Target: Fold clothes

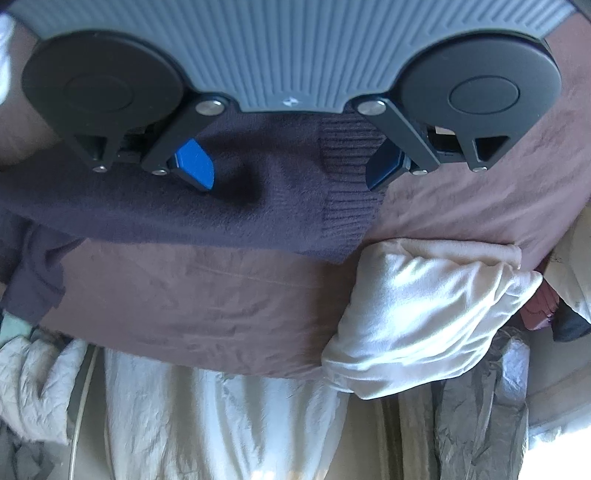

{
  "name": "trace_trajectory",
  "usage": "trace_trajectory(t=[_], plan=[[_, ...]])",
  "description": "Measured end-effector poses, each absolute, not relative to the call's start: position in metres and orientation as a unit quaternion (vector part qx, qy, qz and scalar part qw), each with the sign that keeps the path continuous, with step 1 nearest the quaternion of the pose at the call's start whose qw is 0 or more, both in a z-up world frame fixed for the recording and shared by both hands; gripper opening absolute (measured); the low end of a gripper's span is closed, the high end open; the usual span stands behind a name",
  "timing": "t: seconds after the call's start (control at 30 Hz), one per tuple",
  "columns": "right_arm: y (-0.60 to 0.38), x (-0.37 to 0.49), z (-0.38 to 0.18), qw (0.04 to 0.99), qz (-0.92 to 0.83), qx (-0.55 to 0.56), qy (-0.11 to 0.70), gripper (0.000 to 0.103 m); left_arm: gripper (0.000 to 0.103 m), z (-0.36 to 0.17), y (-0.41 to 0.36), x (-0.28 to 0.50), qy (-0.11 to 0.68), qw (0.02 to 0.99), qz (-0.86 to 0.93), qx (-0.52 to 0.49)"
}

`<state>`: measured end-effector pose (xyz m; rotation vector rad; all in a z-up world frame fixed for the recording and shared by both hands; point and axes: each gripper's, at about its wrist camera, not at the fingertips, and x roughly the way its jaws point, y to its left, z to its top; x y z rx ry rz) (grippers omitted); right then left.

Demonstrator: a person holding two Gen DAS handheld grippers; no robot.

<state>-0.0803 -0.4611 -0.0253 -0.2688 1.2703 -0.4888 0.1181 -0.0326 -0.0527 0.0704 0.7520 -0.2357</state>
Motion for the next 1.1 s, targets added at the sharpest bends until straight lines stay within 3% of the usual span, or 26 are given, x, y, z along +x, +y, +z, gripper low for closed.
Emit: trace_trajectory(t=[0.07,0.1,0.17,0.23,0.63,0.67,0.7,0.73,0.77,0.9,1.1], plan=[[-0.444,-0.073,-0.004,0.809,-0.196,-0.113,0.542,0.05,0.09,-0.056,-0.034,0.118,0.371,0.921,-0.118,0.034],[-0.434,-0.065,0.009,0.836,-0.163,-0.101,0.514,0.054,0.09,-0.058,-0.034,0.119,0.375,0.918,-0.123,0.029],[-0.417,-0.047,0.026,0.875,-0.099,-0.08,0.468,0.074,0.09,-0.061,-0.034,0.119,0.383,0.914,-0.128,0.02],[-0.402,-0.019,0.027,0.895,-0.031,-0.064,0.441,0.084,0.09,-0.061,-0.036,0.118,0.382,0.915,-0.13,0.023],[-0.321,0.182,-0.083,0.874,0.121,0.094,0.461,0.085,0.09,-0.034,0.012,0.116,0.413,0.907,-0.08,0.001],[-0.317,0.192,-0.092,0.862,0.131,0.112,0.476,0.082,0.09,-0.033,0.02,0.116,0.421,0.904,-0.072,-0.005],[-0.307,0.2,-0.105,0.847,0.151,0.139,0.49,0.069,0.09,-0.032,0.027,0.115,0.429,0.901,-0.062,-0.011],[-0.301,0.194,-0.107,0.844,0.172,0.148,0.485,0.032,0.09,-0.03,0.033,0.113,0.435,0.899,-0.052,-0.016],[-0.29,0.181,-0.102,0.855,0.191,0.128,0.466,0.023,0.09,-0.027,0.039,0.109,0.436,0.899,-0.045,-0.013],[-0.261,0.126,-0.078,0.862,0.273,0.073,0.42,0.016,0.09,-0.015,0.051,0.085,0.418,0.907,-0.044,0.014],[-0.245,0.038,-0.09,0.772,0.378,0.029,0.51,0.015,0.09,-0.024,0.063,0.062,0.428,0.903,-0.045,-0.009]])
